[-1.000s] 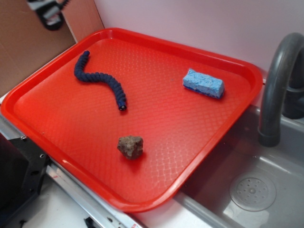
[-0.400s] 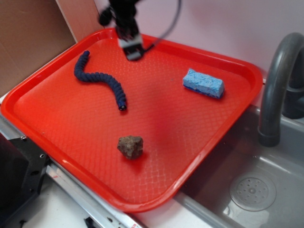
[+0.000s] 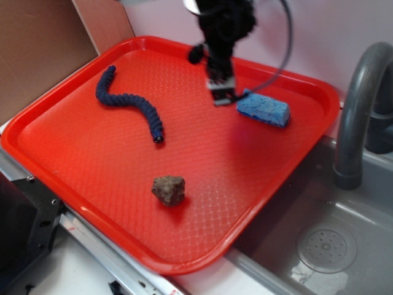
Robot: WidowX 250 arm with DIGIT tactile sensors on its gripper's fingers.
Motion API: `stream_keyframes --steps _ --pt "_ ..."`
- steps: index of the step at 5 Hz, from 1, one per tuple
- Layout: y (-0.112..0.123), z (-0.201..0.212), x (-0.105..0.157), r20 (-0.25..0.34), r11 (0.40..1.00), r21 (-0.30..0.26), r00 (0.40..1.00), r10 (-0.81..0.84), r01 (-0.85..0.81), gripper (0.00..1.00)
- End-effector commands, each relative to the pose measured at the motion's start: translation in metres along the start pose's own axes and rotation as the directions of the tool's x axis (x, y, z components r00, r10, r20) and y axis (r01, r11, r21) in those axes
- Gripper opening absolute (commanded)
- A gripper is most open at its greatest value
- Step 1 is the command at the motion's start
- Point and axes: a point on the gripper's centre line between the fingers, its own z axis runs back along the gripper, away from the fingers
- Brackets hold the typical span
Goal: Grab the blue sponge.
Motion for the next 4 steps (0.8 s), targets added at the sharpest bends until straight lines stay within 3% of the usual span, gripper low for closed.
stream_keyframes --steps 1,2,3,4 --pt "-0.018 -0.008 0.041 0.081 0.977 -0.104 0.981 -0.177 0.184 1.0" --pt "-0.024 0.003 0.03 0.15 0.95 -0.196 0.965 -0.215 0.242 1.0" --pt "-0.02 0.006 0.025 0.182 0.936 -0.247 0.961 -0.21 0.251 1.0" --pt "-0.021 -0.007 0.029 0.126 0.963 -0.235 0.987 -0.102 0.13 0.88"
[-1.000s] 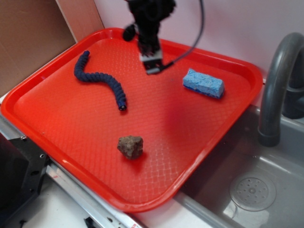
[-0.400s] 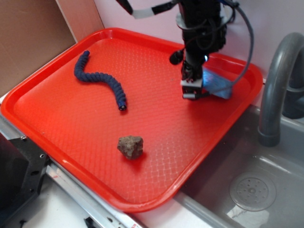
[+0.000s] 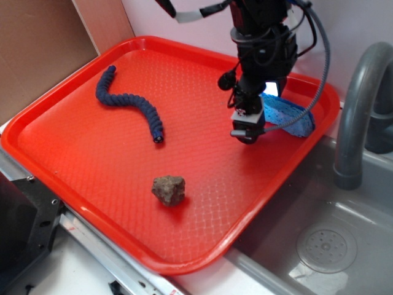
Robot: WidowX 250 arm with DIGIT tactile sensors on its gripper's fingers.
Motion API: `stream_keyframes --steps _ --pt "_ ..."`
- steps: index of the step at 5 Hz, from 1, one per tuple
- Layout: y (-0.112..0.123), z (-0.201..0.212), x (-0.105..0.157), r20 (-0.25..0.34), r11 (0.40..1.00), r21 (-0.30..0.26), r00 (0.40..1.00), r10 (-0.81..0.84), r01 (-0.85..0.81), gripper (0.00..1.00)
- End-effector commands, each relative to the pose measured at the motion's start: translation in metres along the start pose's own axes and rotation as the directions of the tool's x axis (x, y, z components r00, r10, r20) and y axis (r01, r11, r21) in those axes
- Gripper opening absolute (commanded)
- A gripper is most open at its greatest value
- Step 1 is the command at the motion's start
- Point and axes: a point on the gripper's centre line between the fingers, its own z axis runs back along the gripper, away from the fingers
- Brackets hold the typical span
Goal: Grab the blue sponge.
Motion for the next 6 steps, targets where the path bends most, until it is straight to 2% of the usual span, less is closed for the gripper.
stream_keyframes --steps 1,2,3,4,5,6 --pt "0.004 0.013 0.008 0.107 0.976 0.104 0.978 0.18 -0.191 0.0" --pt "0.006 0.005 0.01 0.133 0.974 0.06 0.969 0.208 -0.217 0.0" --pt "0.006 0.006 0.004 0.136 0.967 0.022 0.959 0.248 -0.253 0.0" --pt "0.008 0.042 -0.032 0.154 0.874 0.074 0.871 0.466 -0.481 0.0" --pt "0.001 0.072 -0.072 0.083 0.729 0.152 0.743 0.664 -0.668 0.0" --pt "-0.008 0.088 -0.099 -0.012 0.548 0.25 0.564 0.826 -0.798 0.0"
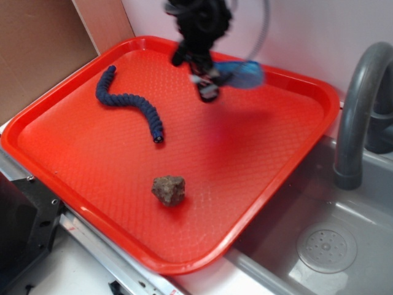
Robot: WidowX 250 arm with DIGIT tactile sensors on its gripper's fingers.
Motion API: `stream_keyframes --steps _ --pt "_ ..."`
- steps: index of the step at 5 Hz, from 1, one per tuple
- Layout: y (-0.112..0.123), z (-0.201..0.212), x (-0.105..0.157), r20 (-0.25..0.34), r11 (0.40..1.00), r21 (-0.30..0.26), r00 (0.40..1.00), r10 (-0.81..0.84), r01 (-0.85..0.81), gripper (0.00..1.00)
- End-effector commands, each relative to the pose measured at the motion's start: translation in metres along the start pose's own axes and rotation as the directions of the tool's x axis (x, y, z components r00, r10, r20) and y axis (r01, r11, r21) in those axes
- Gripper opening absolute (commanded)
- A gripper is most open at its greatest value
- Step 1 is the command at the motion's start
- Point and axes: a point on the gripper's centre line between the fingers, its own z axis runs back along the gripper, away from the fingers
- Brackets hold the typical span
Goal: Grab the blue sponge.
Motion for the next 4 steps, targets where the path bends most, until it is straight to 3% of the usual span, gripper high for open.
stream_keyframes --steps 1,2,3,4 --pt "-0.004 0.061 -0.031 -0.121 0.881 0.17 0.878 0.463 -0.441 0.0" --pt "-0.019 0.09 -0.031 -0.121 0.81 0.143 0.802 0.585 -0.569 0.0" --pt "-0.035 0.112 -0.035 -0.071 0.793 0.124 0.792 0.607 -0.597 0.0" --pt "-0.04 0.125 -0.042 -0.018 0.782 0.034 0.782 0.623 -0.622 0.0"
